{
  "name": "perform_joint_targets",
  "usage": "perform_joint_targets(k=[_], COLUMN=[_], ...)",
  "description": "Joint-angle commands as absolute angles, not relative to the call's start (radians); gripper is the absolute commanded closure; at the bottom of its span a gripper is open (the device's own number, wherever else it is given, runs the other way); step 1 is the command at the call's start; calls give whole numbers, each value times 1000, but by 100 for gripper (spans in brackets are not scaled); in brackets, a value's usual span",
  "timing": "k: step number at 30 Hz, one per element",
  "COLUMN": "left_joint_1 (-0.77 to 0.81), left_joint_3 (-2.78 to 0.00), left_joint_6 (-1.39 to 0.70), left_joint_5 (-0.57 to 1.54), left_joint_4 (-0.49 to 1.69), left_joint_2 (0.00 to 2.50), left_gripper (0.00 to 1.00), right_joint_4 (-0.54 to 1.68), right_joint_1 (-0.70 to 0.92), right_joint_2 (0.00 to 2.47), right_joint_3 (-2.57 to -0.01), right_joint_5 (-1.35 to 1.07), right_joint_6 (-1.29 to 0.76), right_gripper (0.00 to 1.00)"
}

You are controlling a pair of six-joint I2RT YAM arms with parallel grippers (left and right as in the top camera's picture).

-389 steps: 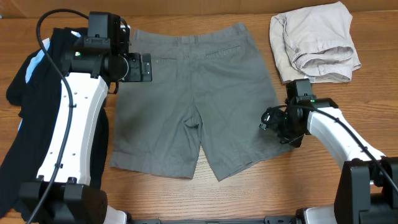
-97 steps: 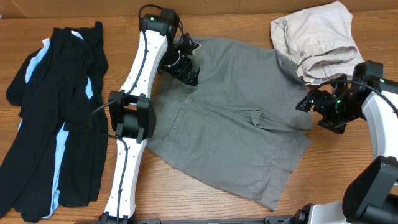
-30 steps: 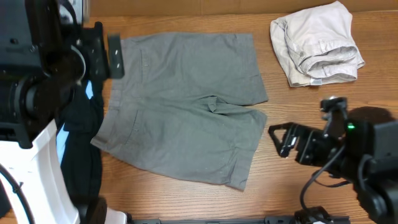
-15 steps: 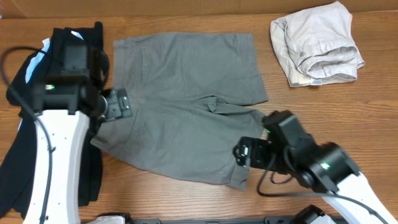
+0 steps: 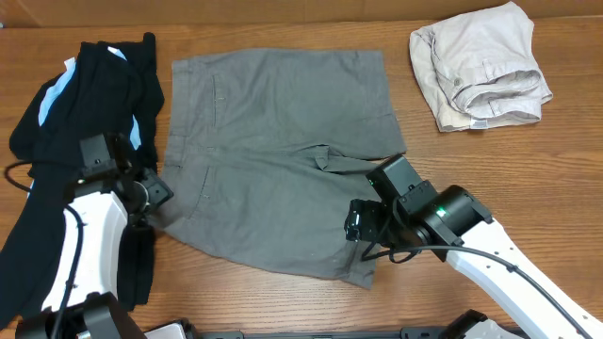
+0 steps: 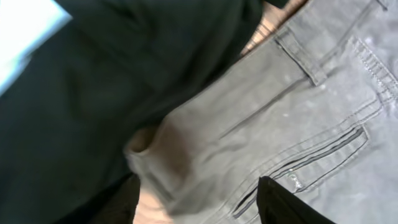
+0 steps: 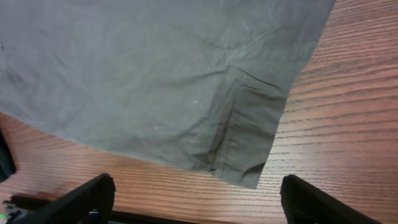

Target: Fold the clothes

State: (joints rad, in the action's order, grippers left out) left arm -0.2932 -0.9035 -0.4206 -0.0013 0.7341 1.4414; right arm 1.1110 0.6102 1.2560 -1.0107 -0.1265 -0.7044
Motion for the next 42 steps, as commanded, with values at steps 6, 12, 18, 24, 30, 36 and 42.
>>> perform_joint_targets(k=[6,12,18,24,30,36,42], left_joint_1=[-289,-289,-289,-289,-289,-289,-289], left_joint_3=[-823,-824,-878,-912,-908,-889,-888], left_joint_6=[-529,-520,-472,-467,-467,-472,-476], left_joint_5=[-27,-25,-35,-88,-115,-123,-103], left_joint_4=[666,653,758,820,802,754,717], left_joint_2=[1539,1542,1541,1542,1545,1578,1650], left_gripper=[44,50,50,47,46,49,64], right_joint_4=[1102,1100,1081,1078,1076,1068,1068], right_joint_1=[614,614,614,614,614,614,614], right_joint_2=[1280,1280,1280,1280,1280,1280,1280], right_joint_3=[-984,-974,-974,-974,-974,-974,-974], right_joint_5=[-125,-125,-124,-124,-123,-124,-125], right_joint_6=[-712,-716,-719,-719,-719,-719,-719], right_gripper=[17,17,17,17,17,17,17])
